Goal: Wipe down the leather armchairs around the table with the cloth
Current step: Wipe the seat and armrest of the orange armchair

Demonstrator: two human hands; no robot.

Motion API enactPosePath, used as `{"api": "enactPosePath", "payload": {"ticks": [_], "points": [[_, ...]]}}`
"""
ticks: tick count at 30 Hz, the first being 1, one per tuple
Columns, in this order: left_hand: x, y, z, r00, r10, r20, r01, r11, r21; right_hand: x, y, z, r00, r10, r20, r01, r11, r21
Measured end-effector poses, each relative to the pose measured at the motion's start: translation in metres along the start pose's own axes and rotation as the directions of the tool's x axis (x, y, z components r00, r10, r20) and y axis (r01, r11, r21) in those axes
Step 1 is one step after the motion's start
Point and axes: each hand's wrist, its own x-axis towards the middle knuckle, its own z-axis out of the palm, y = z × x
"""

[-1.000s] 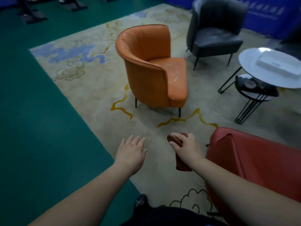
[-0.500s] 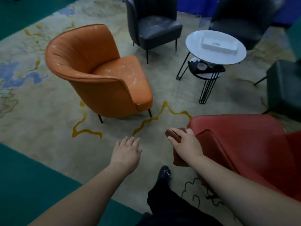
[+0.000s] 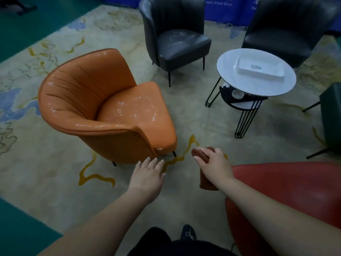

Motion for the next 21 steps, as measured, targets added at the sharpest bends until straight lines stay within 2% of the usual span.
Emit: {"api": "enactPosePath", "payload": {"ticks": [6,13,21], "points": [[0.083,-0.025,-0.036,0.999,0.045,0.032,-0.046,0.999,0.028,0.071,-0.025,0.000,1.000,0.026,-0.016,-0.026,0.999,0.028],[0.194,-0.053,-0.082,0.985,0.169,0.042,-0.172,0.982,0.073,0.160,-0.047,-0.003,0.987,0.121,-0.106,-0.118,0.993,0.032],[0.286,-0.049,-0.116,0.973,0.221,0.073,-0.228,0.967,0.111,0.238,-0.048,-0.016,0.971,0.183,-0.152,-0.169,0.981,0.100]]}}
